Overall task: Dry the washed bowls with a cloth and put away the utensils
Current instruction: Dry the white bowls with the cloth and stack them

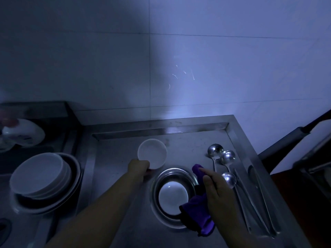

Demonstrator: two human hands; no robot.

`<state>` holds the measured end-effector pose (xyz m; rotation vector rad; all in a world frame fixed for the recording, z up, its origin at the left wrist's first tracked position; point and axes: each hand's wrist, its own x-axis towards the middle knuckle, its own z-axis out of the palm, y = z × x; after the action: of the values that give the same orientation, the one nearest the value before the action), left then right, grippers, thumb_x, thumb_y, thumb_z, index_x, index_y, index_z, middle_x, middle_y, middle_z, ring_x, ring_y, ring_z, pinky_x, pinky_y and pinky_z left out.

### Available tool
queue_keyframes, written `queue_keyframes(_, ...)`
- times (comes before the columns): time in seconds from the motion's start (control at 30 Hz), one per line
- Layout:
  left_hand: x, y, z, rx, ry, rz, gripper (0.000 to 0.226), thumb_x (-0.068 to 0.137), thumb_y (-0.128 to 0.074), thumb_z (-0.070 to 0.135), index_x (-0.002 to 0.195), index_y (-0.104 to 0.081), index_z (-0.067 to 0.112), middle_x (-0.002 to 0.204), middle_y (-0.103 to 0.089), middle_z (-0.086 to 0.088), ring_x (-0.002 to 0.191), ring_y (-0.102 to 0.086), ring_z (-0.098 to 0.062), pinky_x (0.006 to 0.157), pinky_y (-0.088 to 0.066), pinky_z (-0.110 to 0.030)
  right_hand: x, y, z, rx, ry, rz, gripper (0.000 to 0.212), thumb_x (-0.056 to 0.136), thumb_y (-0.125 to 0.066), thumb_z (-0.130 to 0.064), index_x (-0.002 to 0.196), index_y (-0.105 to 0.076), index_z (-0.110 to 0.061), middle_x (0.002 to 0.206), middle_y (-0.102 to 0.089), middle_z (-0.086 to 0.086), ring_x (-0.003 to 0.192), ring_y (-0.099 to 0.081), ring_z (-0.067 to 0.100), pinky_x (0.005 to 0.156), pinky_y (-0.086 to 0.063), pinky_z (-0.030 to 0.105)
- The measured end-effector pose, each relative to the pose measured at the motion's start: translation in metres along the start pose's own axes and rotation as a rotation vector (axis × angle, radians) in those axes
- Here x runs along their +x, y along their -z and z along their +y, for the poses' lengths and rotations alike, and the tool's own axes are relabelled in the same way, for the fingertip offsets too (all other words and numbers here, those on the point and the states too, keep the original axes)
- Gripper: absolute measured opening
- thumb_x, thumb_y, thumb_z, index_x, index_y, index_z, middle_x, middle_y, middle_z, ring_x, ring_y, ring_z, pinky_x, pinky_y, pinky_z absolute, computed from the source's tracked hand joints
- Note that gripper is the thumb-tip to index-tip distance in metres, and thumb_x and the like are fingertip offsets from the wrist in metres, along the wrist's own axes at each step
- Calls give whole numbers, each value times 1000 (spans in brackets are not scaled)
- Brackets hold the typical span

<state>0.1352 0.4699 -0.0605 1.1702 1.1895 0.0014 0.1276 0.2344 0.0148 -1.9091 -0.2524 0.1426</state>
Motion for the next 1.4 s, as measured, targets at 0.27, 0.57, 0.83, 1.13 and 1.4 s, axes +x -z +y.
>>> queue_keyframes(0.27, -90, 83, 21, -76, -260, -289, 28, 69, -58, -9, 93, -62, 5, 91, -64, -17, 78, -63, -26, 65, -59, -33, -16, -30, -42, -49, 109, -13, 27, 95, -51, -1, 102, -61, -24, 98, -63, -5, 95, -58, 6, 80, -43, 11)
queue_keyframes(0.57, -199, 181, 55, 656, -1080, -141, 44, 58, -75, 42, 91, -46, 47, 93, -54, 21, 78, -58, -1, 58, -48, -10, -68, -62, -115, -13, 261, 34, 28, 94, -47, -29, 121, -53, -31, 116, -60, -8, 99, -60, 3, 85, -50, 21)
queue_keyframes(0.83, -249, 223, 64, 520, -1237, -92, 40, 64, -69, 55, 92, -48, 37, 92, -56, 22, 84, -57, 5, 57, -46, -11, -104, -85, -184, -80, 811, 339, 28, 93, -50, -42, 110, -48, -19, 115, -45, 2, 105, -45, 3, 88, -44, 12)
queue_keyframes(1.13, -279, 229, 52, 15, -962, -148, 38, 78, -56, 55, 94, -54, 20, 88, -63, -4, 77, -62, -18, 60, -51, -30, -135, -121, -205, -631, 1174, 319, 27, 90, -53, -32, 95, -73, -15, 96, -71, 3, 95, -63, 20, 88, -51, 44)
queue_keyframes(1.4, -281, 232, 47, -70, -863, -144, 21, 89, -55, 37, 88, -56, 17, 78, -65, -2, 70, -63, -11, 59, -46, -27, -177, -138, -210, -586, 1147, 158, 48, 78, -58, -29, 122, -64, -12, 123, -64, 4, 115, -59, 17, 96, -47, 38)
